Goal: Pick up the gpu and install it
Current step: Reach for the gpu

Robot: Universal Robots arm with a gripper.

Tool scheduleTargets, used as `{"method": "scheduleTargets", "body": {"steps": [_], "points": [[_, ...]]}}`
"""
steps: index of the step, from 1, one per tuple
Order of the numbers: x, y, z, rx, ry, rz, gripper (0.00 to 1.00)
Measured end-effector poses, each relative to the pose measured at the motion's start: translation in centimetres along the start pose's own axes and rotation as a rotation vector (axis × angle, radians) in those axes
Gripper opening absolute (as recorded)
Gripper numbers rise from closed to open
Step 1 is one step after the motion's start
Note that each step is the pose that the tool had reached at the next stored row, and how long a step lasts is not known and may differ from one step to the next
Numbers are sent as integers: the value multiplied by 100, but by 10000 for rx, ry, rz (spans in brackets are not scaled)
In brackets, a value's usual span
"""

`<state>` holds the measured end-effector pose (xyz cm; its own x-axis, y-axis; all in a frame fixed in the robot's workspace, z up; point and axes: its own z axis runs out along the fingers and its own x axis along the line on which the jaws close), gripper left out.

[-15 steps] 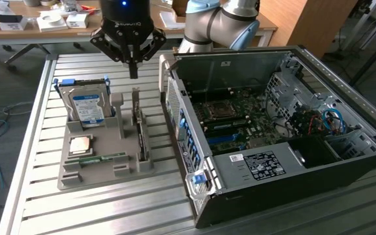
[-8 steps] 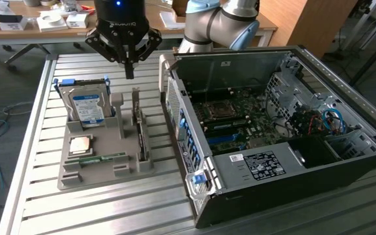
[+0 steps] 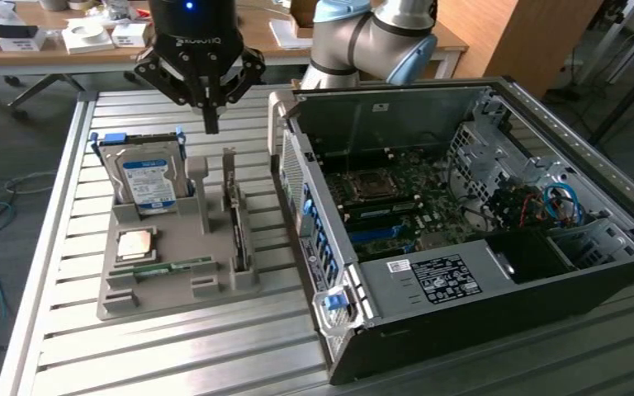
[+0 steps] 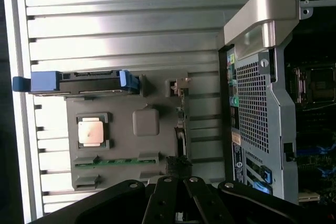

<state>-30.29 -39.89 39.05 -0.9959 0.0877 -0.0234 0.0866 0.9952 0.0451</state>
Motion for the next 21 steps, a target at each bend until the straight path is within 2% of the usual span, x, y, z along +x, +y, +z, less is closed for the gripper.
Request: {"method": "scheduleTargets", "body": {"steps": [11, 17, 21], "points": [[2, 0, 0, 0, 0, 2, 11], [-92, 7, 2, 0, 0, 4, 11], [-96, 7, 2, 1, 0, 5, 11]]}}
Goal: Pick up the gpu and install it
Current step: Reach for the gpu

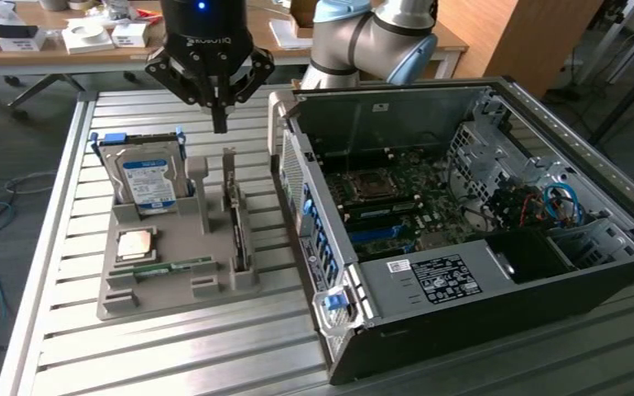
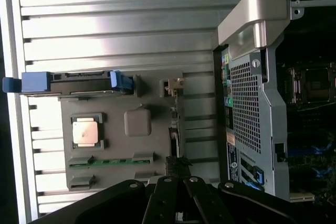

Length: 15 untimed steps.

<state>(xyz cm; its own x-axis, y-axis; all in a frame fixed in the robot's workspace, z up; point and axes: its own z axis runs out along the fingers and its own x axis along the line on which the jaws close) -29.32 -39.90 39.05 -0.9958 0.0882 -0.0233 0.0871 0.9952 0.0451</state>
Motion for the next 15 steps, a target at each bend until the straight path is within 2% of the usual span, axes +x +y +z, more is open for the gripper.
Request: {"method": "scheduleTargets", "body": {"steps": [4, 15], "points": [[-5, -35, -2, 0, 1, -1, 11], [-23, -222, -9, 0, 0, -1, 11]]}}
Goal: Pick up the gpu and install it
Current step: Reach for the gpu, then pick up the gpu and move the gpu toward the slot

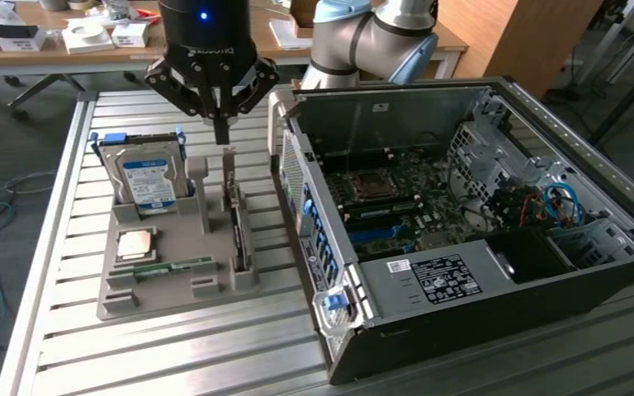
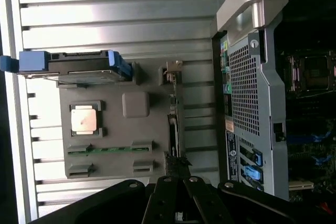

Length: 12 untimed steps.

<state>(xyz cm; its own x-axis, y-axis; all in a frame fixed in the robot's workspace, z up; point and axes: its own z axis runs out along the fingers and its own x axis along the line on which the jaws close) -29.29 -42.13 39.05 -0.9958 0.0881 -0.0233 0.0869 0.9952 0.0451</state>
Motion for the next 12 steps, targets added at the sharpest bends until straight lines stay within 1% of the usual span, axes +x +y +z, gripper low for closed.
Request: {"method": "scheduleTargets", "body": {"steps": [3, 6, 12], "points": [[-5, -51, -2, 0, 0, 0, 11], [-7, -85, -4, 0, 0, 1, 11], [-8, -90, -4, 0, 0, 1, 11]]}}
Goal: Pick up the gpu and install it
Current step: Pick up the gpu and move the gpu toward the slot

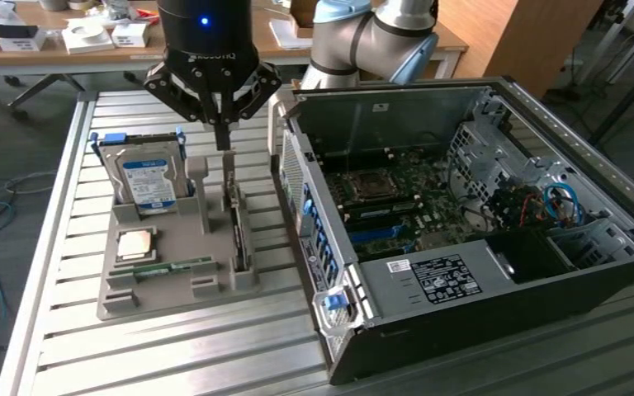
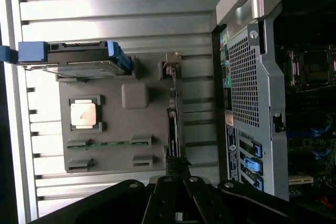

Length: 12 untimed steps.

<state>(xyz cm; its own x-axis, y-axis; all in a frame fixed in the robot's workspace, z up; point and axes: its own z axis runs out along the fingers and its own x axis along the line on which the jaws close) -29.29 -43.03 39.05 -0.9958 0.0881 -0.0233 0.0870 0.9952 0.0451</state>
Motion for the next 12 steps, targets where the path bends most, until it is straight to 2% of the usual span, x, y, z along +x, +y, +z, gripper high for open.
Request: {"method": "scheduleTargets", "body": {"steps": [10, 12], "points": [[0, 0, 0, 0, 0, 0, 11], [0, 0, 0, 1, 0, 0, 23]]}}
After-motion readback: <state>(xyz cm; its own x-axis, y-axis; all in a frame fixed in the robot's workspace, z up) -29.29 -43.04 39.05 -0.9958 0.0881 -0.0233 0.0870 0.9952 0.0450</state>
